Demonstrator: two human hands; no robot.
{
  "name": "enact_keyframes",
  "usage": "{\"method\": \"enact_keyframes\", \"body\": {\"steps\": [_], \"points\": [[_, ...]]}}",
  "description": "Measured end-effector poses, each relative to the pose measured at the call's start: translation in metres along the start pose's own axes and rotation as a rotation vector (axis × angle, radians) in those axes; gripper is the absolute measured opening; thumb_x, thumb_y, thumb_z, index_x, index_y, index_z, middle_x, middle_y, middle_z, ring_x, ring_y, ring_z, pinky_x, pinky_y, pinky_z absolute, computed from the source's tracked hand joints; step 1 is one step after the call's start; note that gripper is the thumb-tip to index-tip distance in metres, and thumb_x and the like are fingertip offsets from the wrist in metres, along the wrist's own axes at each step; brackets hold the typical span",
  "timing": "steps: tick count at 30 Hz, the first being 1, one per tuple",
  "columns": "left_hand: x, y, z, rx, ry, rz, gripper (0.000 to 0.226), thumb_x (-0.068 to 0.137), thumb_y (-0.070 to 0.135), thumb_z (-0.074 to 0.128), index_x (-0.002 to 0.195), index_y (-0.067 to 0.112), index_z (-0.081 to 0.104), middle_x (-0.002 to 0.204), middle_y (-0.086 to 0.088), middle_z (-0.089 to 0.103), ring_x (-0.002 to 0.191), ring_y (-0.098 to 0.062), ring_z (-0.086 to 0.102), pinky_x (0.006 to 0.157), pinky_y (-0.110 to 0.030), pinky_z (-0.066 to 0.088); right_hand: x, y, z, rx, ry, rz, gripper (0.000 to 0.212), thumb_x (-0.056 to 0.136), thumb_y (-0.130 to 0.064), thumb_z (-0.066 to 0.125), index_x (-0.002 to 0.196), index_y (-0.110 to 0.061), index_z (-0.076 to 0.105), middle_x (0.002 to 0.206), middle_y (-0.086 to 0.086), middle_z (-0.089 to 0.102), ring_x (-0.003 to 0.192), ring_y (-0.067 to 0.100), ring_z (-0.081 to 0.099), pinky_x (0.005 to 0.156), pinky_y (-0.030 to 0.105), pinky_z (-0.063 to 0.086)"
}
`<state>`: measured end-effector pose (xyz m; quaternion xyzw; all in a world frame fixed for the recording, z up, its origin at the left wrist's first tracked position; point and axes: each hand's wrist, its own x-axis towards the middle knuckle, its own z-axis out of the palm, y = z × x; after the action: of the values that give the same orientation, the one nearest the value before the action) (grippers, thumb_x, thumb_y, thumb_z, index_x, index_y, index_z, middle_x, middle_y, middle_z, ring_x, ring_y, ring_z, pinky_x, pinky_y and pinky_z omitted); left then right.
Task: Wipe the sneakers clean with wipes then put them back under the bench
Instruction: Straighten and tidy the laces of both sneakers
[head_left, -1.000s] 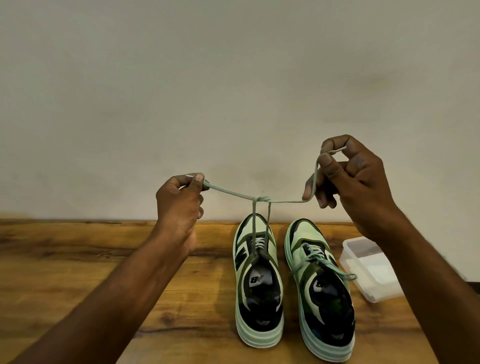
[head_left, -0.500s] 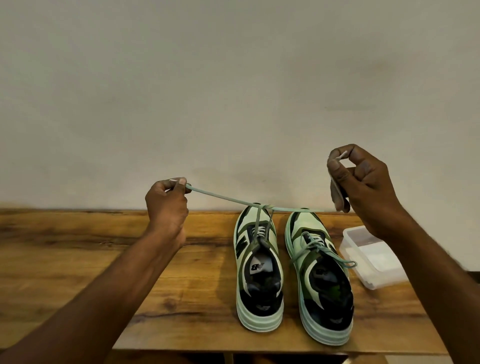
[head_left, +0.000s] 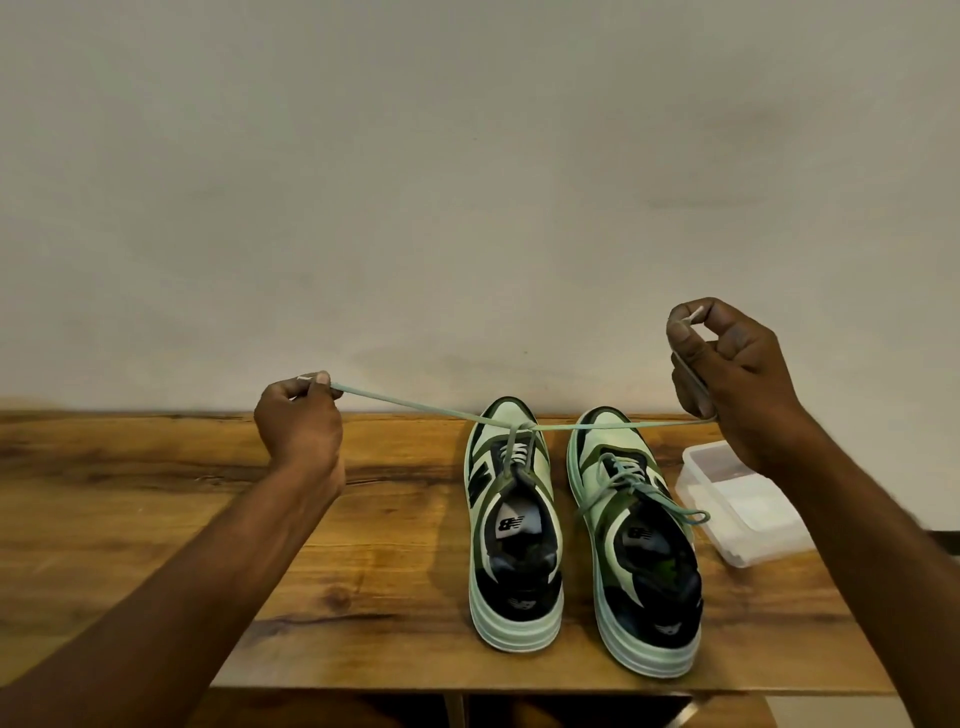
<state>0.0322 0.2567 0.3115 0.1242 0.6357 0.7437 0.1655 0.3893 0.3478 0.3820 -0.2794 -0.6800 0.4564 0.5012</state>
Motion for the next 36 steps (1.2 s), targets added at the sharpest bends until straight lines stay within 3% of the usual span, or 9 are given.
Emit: {"method": "enact_keyframes", "body": {"steps": [2, 4, 7, 12, 17, 23, 27, 32, 36], "points": [[0.005, -0.004, -0.004, 0.026, 0.008, -0.016, 0.011, 0.103, 0.017, 0.064, 0.108, 0.008, 0.064, 0.09, -0.002, 0.069, 0.081, -0.017, 0.053, 0.083, -0.037, 0.047, 0.0, 0.004, -0.004, 0.029, 0.005, 0.023, 0.01, 0.1, -0.024, 0.058, 0.099, -0.015, 0.056, 0.044, -0.003, 0.035, 0.037, 0.013, 0.023, 0.044, 0.022, 0.024], [0.009, -0.008, -0.007, 0.051, 0.011, -0.039, 0.018, 0.103, 0.017, 0.064, 0.114, 0.003, 0.066, 0.089, -0.001, 0.069, 0.084, -0.019, 0.054, 0.097, -0.047, 0.054, -0.001, 0.009, -0.009, 0.028, 0.004, 0.037, 0.01, 0.099, -0.024, 0.059, 0.098, -0.015, 0.057, 0.044, -0.002, 0.033, 0.039, 0.014, 0.02, 0.044, 0.021, 0.023], [0.015, -0.013, -0.011, 0.084, 0.013, -0.058, 0.023, 0.103, 0.016, 0.064, 0.118, -0.001, 0.067, 0.088, 0.0, 0.068, 0.082, -0.018, 0.054, 0.105, -0.056, 0.05, -0.001, 0.016, -0.017, 0.022, -0.009, 0.056, 0.009, 0.098, -0.023, 0.061, 0.096, -0.016, 0.058, 0.046, 0.0, 0.031, 0.041, 0.014, 0.018, 0.045, 0.021, 0.021], [0.023, -0.02, -0.02, 0.101, 0.043, -0.067, 0.023, 0.103, 0.016, 0.064, 0.118, 0.0, 0.067, 0.085, 0.001, 0.067, 0.083, -0.02, 0.055, 0.104, -0.058, 0.05, -0.002, 0.028, -0.033, -0.006, -0.001, 0.099, 0.015, 0.095, -0.026, 0.063, 0.096, -0.013, 0.057, 0.048, -0.002, 0.03, 0.04, 0.013, 0.018, 0.045, 0.019, 0.021], [0.03, -0.022, -0.029, 0.069, 0.107, -0.077, 0.02, 0.102, 0.016, 0.065, 0.117, 0.002, 0.065, 0.115, -0.017, 0.073, 0.082, -0.018, 0.056, 0.099, -0.049, 0.055, -0.004, 0.039, -0.049, -0.033, 0.044, 0.138, 0.017, 0.092, -0.031, 0.066, 0.091, -0.016, 0.057, 0.045, -0.002, 0.03, 0.039, 0.013, 0.018, 0.044, 0.019, 0.021], [0.037, -0.028, -0.032, 0.086, 0.209, -0.091, 0.01, 0.101, 0.017, 0.066, 0.104, 0.012, 0.058, 0.098, -0.003, 0.068, 0.086, -0.018, 0.06, 0.077, -0.03, 0.048, -0.005, 0.047, -0.056, -0.118, 0.033, 0.154, 0.016, 0.094, -0.029, 0.065, 0.093, -0.015, 0.059, 0.048, -0.003, 0.031, 0.041, 0.013, 0.019, 0.046, 0.02, 0.02], [0.047, -0.028, -0.04, 0.156, 0.262, -0.134, 0.011, 0.098, 0.016, 0.068, 0.107, 0.011, 0.064, 0.104, -0.003, 0.069, 0.088, -0.019, 0.063, 0.076, -0.029, 0.047, -0.006, 0.051, -0.064, -0.178, 0.049, 0.168, 0.016, 0.098, -0.024, 0.063, 0.099, -0.009, 0.059, 0.048, -0.002, 0.03, 0.042, 0.013, 0.018, 0.047, 0.021, 0.019], [0.053, -0.027, -0.053, 0.291, 0.221, -0.232, 0.004, 0.099, 0.013, 0.062, 0.1, 0.014, 0.058, 0.094, -0.002, 0.06, 0.085, -0.022, 0.059, 0.073, -0.031, 0.045, -0.008, 0.051, -0.07, -0.24, 0.086, 0.199, 0.011, 0.101, -0.02, 0.062, 0.1, -0.009, 0.06, 0.047, -0.003, 0.032, 0.043, 0.013, 0.02, 0.045, 0.021, 0.021], [0.055, -0.029, -0.065, 0.413, 0.12, -0.246, 0.033, 0.098, 0.011, 0.06, 0.073, 0.022, 0.041, 0.076, -0.001, 0.043, 0.094, -0.027, 0.05, 0.082, -0.038, 0.045, -0.009, 0.056, -0.071, -0.333, 0.139, 0.259, 0.014, 0.1, -0.021, 0.065, 0.099, -0.008, 0.062, 0.047, -0.004, 0.034, 0.05, 0.015, 0.021, 0.054, 0.024, 0.023]]}}
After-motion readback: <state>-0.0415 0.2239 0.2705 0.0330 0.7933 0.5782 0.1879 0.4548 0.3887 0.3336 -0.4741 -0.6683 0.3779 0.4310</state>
